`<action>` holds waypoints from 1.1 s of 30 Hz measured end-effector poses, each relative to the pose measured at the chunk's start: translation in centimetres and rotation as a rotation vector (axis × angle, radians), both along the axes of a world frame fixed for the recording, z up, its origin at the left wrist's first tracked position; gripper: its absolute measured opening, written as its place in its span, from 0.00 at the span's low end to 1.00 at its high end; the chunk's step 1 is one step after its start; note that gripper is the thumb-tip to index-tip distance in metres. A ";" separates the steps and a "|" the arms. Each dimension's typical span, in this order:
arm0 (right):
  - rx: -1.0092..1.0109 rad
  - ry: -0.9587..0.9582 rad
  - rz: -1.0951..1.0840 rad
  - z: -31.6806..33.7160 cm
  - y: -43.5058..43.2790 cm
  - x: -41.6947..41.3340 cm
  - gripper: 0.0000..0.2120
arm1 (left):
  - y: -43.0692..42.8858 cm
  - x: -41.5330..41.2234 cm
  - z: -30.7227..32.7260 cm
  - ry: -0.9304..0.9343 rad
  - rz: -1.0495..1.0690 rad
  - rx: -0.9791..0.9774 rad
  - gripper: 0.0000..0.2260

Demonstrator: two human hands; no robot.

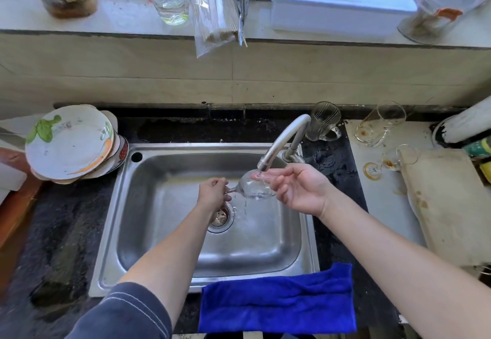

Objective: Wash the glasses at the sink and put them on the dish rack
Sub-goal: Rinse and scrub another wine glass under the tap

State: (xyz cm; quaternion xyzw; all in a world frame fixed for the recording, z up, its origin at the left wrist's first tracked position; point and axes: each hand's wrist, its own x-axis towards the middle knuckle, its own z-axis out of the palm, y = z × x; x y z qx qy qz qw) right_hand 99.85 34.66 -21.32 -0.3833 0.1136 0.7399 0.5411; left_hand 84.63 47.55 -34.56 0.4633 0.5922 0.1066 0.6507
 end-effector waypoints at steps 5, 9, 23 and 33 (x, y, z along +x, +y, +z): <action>0.019 -0.078 0.077 -0.6 -0.1 0.0 0.24 | 0.8 -0.4 0.0 -0.018 0.043 0.038 0.06; 0.053 -0.008 0.080 -0.2 0.8 -0.4 0.27 | 0.6 -0.1 0.1 -0.022 0.067 0.043 0.07; 0.052 -0.318 0.360 0.3 1.0 -0.5 0.23 | 0.9 -0.6 -0.1 -0.009 0.144 -0.030 0.08; 0.059 -0.986 0.886 0.2 1.6 -2.1 0.26 | 0.5 -0.5 0.4 -0.016 0.140 -0.136 0.08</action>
